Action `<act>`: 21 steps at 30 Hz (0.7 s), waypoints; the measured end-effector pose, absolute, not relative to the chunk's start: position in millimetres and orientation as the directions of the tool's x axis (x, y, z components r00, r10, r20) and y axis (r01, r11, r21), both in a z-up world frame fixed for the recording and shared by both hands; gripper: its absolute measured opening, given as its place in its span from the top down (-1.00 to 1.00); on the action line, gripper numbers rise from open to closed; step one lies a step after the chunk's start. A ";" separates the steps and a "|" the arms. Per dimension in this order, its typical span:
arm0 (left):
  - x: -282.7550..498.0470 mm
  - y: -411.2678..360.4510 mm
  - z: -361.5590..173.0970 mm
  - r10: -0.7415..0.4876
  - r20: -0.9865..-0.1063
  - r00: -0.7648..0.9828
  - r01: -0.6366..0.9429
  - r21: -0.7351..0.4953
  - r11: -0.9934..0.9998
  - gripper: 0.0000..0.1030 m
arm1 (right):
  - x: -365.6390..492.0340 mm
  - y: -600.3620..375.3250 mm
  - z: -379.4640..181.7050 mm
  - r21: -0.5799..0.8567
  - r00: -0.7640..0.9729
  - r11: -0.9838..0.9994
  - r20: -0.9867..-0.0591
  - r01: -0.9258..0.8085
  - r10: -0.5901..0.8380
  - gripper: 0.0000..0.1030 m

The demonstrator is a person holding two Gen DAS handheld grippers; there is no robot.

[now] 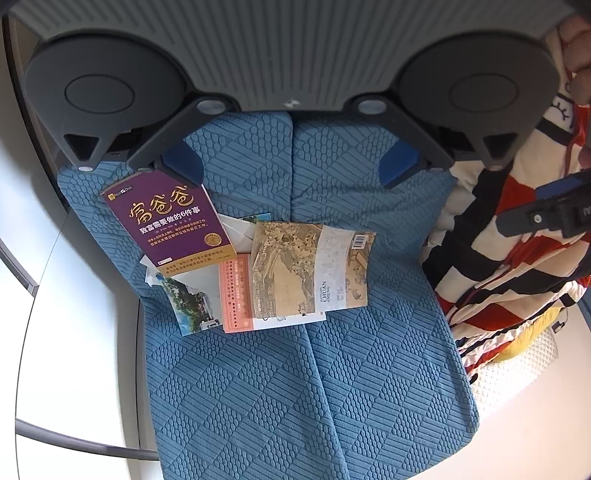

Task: Organize objects
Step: 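Move both tools toward the pile of books on the blue seat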

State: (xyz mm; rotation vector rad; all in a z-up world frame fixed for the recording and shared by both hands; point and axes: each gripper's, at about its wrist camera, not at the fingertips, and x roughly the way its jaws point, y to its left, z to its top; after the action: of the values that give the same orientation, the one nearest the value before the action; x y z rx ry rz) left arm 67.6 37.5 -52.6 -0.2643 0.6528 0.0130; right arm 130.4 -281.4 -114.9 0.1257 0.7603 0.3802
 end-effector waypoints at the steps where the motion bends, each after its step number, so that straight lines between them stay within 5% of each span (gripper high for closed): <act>1: 68.5 36.4 -52.8 -0.069 -0.604 0.794 -0.095 -0.237 0.967 -1.00 | 131.0 -281.5 -116.0 0.248 0.657 0.924 -0.651 -0.290 0.381 -1.00; 21: 94.9 22.6 -12.5 -0.064 -0.577 0.814 -0.085 -0.228 0.970 -1.00 | 155.2 -281.4 -86.0 0.270 0.652 0.914 -0.640 -0.304 0.406 -1.00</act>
State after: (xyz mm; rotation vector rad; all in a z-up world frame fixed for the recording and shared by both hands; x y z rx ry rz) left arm 94.9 22.6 -12.5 -0.2494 0.6209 0.0110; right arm 155.2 -281.4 -86.0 0.1430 0.7601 0.4041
